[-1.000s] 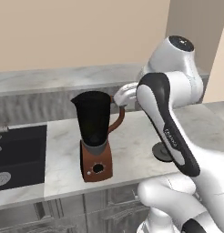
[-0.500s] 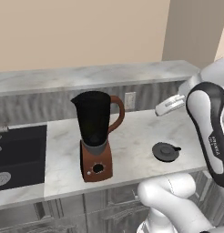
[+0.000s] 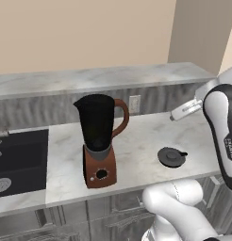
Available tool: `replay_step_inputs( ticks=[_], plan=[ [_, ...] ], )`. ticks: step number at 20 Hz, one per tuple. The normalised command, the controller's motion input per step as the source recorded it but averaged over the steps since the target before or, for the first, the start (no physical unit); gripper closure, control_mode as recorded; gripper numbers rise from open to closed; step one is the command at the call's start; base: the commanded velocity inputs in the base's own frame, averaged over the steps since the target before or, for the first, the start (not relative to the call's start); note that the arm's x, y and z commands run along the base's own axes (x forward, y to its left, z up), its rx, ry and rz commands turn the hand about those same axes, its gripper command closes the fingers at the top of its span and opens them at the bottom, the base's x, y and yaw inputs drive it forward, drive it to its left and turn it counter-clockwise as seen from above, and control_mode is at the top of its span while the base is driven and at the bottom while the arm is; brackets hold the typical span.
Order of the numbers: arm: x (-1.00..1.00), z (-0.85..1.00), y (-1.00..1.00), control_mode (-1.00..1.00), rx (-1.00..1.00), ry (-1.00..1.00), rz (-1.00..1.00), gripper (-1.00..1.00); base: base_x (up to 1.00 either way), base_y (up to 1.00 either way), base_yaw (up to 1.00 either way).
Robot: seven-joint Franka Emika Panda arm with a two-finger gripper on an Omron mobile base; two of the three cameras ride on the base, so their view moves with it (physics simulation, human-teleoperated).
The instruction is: Grab the limes from the fridge, place them in the blender, close the lid, and turn on the blender to create a marinade.
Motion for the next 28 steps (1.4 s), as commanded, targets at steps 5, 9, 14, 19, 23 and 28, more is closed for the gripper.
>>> replay_step_inputs(
  ticks=[5, 9, 14, 19, 23, 28],
  plan=[
    [0.00, 0.00, -0.25, -1.00, 0.01, 0.00, 0.01, -1.00, 0.00, 0.00, 0.00],
    [0.00, -0.42, -0.64, -1.00, 0.00, 0.01, 0.07, -1.00, 0.00, 0.00, 0.00],
    [-0.01, -0.97, -0.98, -1.00, 0.00, 0.00, 0.13, -1.00, 0.00, 0.00, 0.00],
    [0.07, -0.79, -0.48, -1.00, -0.06, -0.02, 0.23, -1.00, 0.00, 0.00, 0.00],
    [0.32, -0.44, 0.00, -1.00, -0.20, 0.00, 0.23, -1.00, 0.00, 0.00, 0.00],
    [0.28, -0.34, 0.06, -1.00, -0.11, 0.09, 0.02, -1.00, 0.00, 0.00, 0.00]
  ],
)
